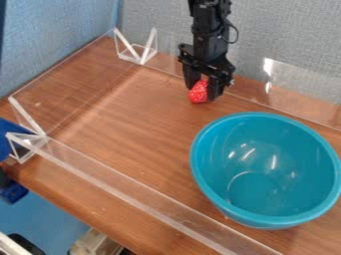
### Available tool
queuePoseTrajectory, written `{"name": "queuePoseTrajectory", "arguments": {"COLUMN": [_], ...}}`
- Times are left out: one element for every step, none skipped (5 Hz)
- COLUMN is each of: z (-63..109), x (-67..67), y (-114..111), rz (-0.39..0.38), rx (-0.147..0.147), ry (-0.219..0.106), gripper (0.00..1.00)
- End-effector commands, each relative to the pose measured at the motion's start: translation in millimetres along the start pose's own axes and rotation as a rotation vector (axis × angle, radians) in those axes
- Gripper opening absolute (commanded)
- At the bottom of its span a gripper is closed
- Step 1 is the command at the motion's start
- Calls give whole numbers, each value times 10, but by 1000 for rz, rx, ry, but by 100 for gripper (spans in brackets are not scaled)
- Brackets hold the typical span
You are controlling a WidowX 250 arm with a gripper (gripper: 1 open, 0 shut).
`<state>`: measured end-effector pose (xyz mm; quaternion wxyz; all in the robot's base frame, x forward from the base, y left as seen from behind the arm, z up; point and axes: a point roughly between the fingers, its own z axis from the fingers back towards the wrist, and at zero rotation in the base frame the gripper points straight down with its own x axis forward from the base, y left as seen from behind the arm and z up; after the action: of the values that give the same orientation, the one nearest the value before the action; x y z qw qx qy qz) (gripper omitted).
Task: Put the strawberry in the blue bowl
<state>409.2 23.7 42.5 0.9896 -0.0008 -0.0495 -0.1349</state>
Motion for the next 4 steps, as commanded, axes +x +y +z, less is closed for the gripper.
{"name": "queuePoseTrajectory", "arguments": {"z": [587, 934, 1345, 1520], "x": [54, -29, -155, -350], "y": [33, -66, -215, -421], "rz": [-9, -26, -46, -78], "rx": [48, 68, 81, 78], "ry": [-127, -184, -252, -304], "gripper": [0, 0, 0, 0]}}
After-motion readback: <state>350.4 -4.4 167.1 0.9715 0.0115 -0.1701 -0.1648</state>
